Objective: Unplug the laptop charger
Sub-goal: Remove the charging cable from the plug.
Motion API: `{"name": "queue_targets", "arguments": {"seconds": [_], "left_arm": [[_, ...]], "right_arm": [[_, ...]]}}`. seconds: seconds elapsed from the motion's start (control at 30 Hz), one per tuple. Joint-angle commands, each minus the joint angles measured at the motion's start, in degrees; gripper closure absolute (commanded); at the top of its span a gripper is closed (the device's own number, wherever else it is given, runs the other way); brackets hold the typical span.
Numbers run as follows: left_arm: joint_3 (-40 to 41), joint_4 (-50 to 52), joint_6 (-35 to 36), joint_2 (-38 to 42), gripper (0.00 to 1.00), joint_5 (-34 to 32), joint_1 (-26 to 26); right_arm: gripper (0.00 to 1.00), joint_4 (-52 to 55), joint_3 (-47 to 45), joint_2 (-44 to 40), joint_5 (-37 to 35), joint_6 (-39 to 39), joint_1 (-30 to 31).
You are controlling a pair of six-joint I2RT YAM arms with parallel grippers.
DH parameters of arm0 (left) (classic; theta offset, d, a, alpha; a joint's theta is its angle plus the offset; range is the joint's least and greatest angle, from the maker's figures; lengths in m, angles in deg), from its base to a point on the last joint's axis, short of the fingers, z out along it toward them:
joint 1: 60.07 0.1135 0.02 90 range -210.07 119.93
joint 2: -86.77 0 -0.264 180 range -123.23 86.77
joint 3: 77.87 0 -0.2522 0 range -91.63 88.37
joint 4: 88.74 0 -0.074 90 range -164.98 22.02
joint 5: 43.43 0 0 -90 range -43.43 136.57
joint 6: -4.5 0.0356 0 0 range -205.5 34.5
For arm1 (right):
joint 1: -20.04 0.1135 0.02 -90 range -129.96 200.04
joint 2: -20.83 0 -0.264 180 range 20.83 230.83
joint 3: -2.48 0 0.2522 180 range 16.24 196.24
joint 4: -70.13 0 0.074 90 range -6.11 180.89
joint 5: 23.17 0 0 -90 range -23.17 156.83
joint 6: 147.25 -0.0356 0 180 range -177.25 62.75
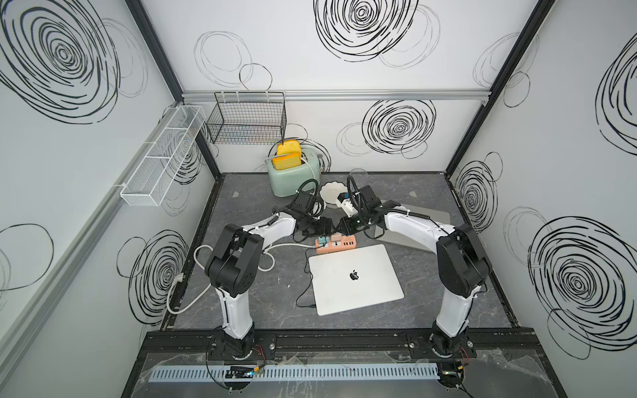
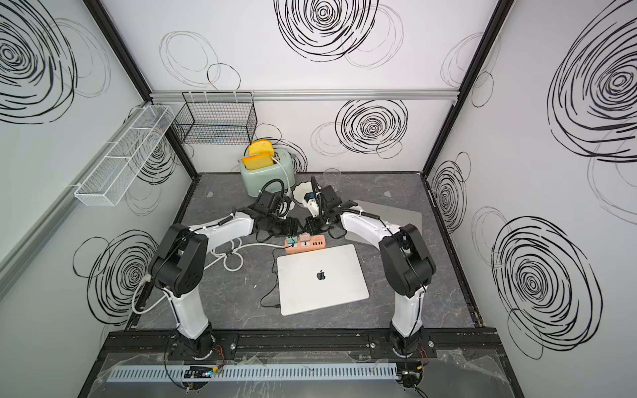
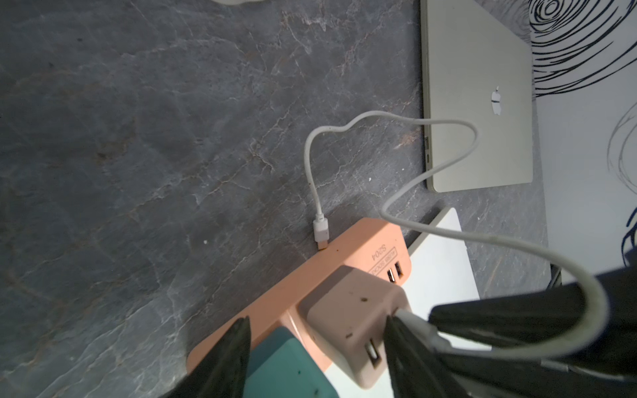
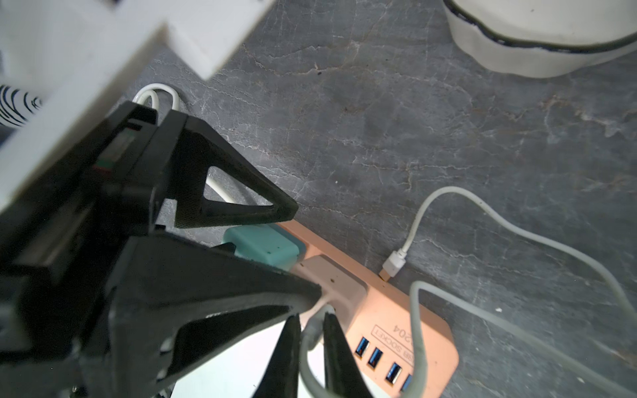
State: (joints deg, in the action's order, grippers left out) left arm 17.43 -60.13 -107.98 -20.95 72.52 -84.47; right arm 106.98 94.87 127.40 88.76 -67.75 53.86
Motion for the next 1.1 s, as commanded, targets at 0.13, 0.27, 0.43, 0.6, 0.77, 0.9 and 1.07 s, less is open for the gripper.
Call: {"name": "queue_targets", "arguments": {"seconds": [0.13,0.27,0.43,0.6,0.77,0.9,1.07], "left_arm": [[1.92,-0.39,1.10,-1.18,0.35,-0.62,-0.30],[2.86,-0.45,1.61,-0.84,0.35,-0.62,-0.30],[3.94,-0.44,2.32,-1.27,0.35,-0.95,-0.34],[5.36,-0.44,2.79,-1.69,0.35,-1.66,-0.38],[5.46,-0.39,2.80,-2.36,0.35,-2.56,-0.29],[4.89,-0.51,2.41,-2.58,0.35,-2.48,-0.06],[3.90,0.26,2.65,-2.91,0.35,-2.27,0.05]], "right_arm": [[0.91,-0.68,0.82,0.50,-0.29,0.41,0.01],[0.99,-0.82,1.20,0.31,-0.58,0.44,0.34],[1.00,0.48,3.25,-0.30,-3.60,1.79,1.67],[1.00,0.31,5.37,-1.40,-3.76,1.83,2.21],[1.00,1.63,8.43,-1.88,-3.98,1.38,2.27],[1.00,2.55,9.08,-2.06,-3.76,-0.06,1.41],[1.00,2.84,7.69,-2.88,-3.93,-1.07,-1.10]]}}
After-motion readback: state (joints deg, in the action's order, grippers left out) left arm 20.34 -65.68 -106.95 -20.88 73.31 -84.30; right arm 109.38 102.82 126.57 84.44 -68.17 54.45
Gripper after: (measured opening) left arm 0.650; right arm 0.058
